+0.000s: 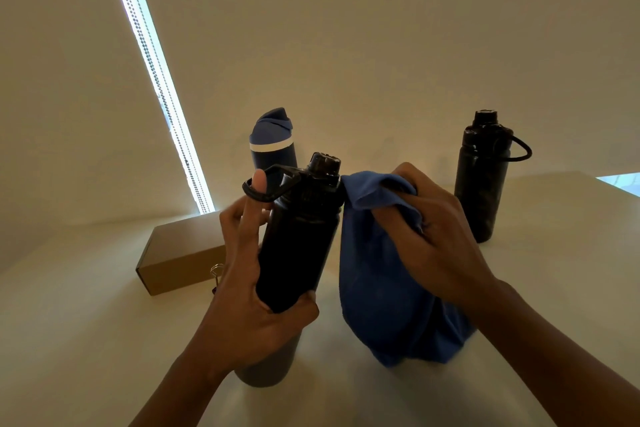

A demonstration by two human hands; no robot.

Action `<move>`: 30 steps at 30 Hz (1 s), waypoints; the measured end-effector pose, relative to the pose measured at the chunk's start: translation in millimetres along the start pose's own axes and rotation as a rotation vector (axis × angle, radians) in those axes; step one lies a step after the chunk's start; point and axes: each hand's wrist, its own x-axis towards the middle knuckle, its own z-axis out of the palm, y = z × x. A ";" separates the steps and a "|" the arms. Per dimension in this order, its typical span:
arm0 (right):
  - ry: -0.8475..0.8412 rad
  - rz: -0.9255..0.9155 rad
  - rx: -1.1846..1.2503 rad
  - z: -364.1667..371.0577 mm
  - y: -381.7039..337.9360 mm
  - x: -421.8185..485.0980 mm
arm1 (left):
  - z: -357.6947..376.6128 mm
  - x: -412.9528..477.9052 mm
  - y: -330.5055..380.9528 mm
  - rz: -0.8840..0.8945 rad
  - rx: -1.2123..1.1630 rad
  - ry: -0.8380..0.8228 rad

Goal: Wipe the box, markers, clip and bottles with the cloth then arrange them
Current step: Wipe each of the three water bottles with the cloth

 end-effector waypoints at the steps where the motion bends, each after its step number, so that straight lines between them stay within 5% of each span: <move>1: -0.011 0.008 0.038 -1.4 0.9 0.8 | 0.4 2.3 0.2 0.042 -0.014 0.019; 13: -0.024 0.051 0.012 -6.4 -8.3 3.3 | 3.3 4.9 -2.6 0.145 -0.047 0.003; 20: 0.017 -0.115 -0.030 -2.5 -23.5 -6.9 | 12.1 2.6 -2.0 0.183 -0.042 0.037; 26: 0.027 -0.109 -0.020 1.3 -23.6 -6.7 | 13.8 6.3 0.1 0.101 -0.217 -0.028; 30: 0.039 -0.103 -0.019 5.7 -14.3 -3.4 | -1.9 6.5 -7.6 -0.125 -0.312 -0.180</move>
